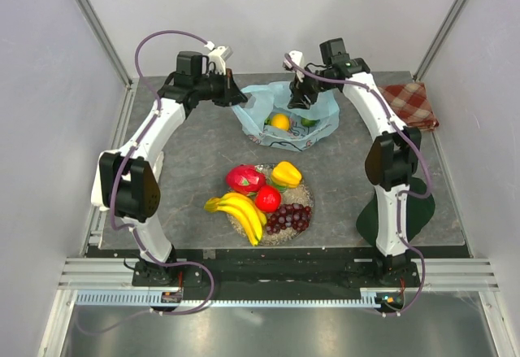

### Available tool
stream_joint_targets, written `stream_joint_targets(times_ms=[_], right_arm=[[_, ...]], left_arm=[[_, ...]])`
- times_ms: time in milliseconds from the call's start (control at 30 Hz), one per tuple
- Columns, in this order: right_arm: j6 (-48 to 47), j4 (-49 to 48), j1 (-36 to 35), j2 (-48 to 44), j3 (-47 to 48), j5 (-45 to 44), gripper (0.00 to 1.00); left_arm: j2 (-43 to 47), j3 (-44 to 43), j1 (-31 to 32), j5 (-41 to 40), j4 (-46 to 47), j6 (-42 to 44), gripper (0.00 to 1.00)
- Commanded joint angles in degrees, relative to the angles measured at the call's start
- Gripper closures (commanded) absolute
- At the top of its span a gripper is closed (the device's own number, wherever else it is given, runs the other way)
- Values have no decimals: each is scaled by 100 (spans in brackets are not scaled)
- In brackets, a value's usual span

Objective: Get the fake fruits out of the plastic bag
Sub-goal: Adjust the plastic bag at the center of the board.

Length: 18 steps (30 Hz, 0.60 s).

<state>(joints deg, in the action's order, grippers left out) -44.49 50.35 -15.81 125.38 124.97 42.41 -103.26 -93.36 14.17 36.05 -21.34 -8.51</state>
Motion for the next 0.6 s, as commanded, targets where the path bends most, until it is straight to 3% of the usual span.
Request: stream_joint_targets(times_ms=[0, 300, 367, 400, 433, 533, 567], right_arm=[[221, 221, -141, 469, 379, 418, 58], [1617, -480, -378, 935, 406, 611, 67], [1873, -1147, -484, 883, 108, 164, 80], [2213, -1472, -562, 857, -32, -125, 100], [2356, -2189, -598, 795, -373, -546, 100], [2944, -3220, -642, 943, -570, -1250, 100], [3033, -3250, -651, 1057, -431, -1871, 100]], left_arm=[[-45, -138, 42, 68, 192, -150, 98], [26, -200, 86, 148, 262, -318, 98], [34, -226, 94, 156, 253, -361, 98], [52, -226, 94, 156, 253, -414, 98], [87, -218, 94, 183, 253, -423, 98], [192, -156, 94, 270, 262, -449, 98], [219, -130, 94, 262, 262, -449, 98]])
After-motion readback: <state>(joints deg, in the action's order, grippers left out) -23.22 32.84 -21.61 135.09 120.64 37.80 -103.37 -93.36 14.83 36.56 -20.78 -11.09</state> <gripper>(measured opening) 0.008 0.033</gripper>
